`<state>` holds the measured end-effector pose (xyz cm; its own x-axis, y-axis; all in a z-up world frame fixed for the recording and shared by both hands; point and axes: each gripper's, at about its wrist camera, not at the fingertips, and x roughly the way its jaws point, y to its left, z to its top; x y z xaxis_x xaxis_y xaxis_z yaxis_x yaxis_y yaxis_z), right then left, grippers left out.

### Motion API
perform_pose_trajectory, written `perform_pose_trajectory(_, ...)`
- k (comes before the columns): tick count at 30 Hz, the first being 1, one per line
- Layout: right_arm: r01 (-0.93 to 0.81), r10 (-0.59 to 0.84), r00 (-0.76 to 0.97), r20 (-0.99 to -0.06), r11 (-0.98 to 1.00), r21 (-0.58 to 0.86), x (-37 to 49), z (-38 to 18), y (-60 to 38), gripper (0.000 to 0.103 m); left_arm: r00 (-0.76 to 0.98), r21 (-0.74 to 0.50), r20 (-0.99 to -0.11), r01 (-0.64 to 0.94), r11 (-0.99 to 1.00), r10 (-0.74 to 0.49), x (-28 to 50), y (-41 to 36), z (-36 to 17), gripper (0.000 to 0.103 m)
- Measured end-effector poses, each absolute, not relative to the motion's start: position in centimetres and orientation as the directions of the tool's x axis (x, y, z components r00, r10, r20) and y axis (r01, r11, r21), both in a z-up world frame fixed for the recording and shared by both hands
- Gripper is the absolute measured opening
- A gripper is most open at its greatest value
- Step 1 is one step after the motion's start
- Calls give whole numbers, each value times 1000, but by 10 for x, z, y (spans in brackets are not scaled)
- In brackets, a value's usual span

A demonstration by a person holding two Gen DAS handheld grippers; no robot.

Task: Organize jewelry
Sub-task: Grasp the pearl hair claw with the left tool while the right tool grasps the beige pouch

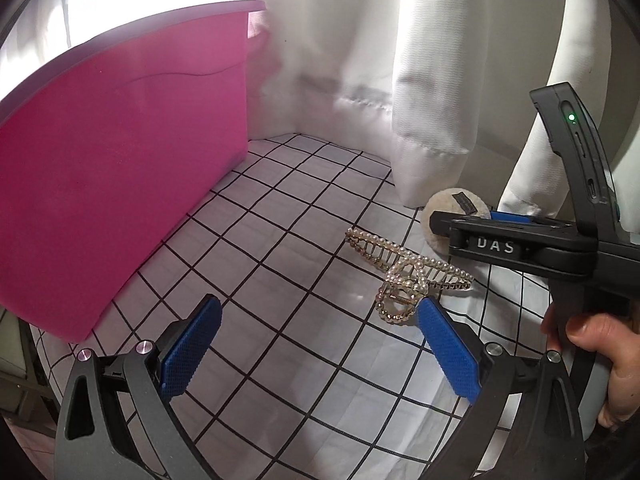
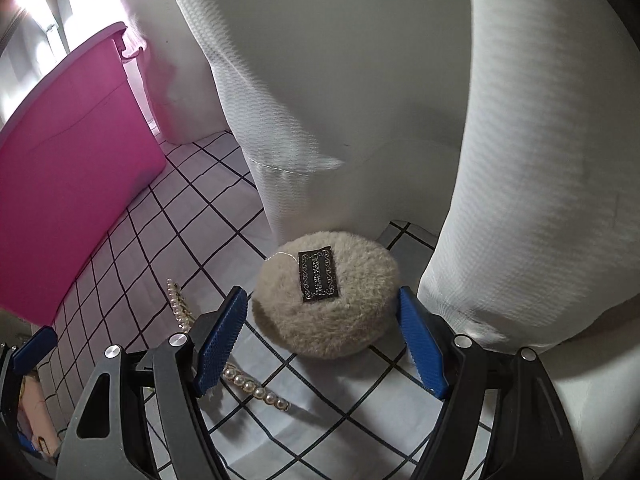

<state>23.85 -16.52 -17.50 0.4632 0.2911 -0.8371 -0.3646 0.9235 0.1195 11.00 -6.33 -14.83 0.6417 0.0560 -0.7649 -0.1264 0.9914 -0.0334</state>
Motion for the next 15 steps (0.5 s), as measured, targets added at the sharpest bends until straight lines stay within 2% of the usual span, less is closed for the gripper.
perform_pose_trajectory(6, -374, 275, 458, -846, 922, 97, 251, -190, -161, 73, 637, -42, -769, -118, 992, 43, 121, -77, -156, 97)
perform_pose_trajectory(15, -345, 297, 464, -835, 928, 139, 259, -197, -190, 73, 614, -55, -789, -117, 992, 29, 143, -93, -174, 97)
